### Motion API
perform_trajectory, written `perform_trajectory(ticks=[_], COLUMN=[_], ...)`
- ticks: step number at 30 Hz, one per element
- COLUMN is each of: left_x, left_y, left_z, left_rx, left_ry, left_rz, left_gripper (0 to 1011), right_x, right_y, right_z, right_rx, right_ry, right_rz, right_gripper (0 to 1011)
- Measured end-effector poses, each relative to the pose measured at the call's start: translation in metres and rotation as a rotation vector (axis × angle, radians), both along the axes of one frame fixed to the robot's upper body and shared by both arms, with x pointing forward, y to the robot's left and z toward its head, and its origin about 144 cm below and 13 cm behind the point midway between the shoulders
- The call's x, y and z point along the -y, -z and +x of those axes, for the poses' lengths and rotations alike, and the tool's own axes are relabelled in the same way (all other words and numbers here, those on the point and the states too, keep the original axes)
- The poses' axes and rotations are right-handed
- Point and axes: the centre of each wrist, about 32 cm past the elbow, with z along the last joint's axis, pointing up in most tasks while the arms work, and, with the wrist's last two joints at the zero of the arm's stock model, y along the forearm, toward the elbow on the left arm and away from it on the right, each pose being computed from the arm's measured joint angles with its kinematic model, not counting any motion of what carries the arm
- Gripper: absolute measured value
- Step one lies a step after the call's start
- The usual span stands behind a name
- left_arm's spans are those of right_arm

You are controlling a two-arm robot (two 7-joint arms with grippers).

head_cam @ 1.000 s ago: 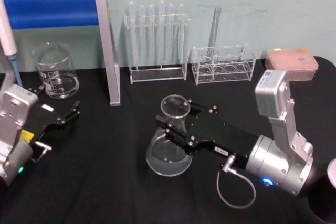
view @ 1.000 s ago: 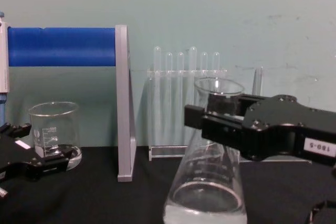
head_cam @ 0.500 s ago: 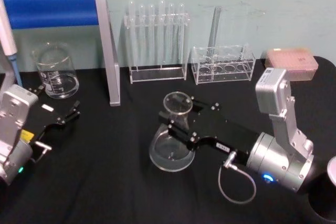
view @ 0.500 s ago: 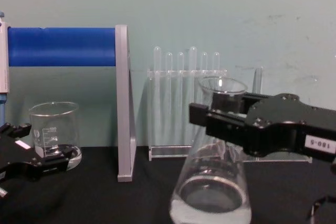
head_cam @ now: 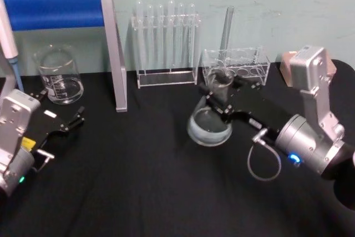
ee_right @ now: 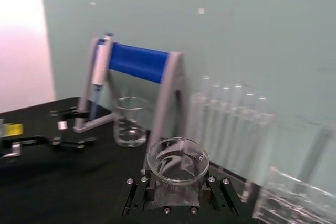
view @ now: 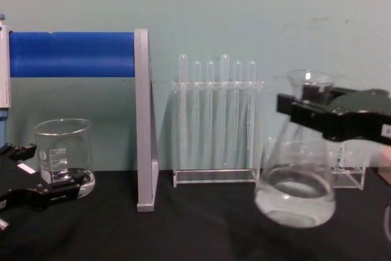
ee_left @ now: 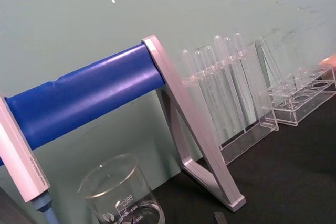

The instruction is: Grasp the erlenmeyer flask with one hand, shake it three times, then place it back.

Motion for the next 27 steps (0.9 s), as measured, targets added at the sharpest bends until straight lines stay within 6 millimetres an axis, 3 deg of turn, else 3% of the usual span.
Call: perform_trajectory(ticks=[14, 27], left_x=[0.000, 0.000], left_y=[0.000, 0.000], left_z=[0.000, 0.000], left_rx=[0.000, 0.000], left_ry=[0.000, 0.000], left_rz=[0.000, 0.000], left_gripper=[1001, 1001], right_x=[0.026, 0.037], right_y=[0.000, -0.001], right_z=[0.019, 0.025], right_rx=[0.016, 0.018], right_ry=[0.174, 0.248], right_rz=[-0.011, -0.005], right_gripper=[449, 450])
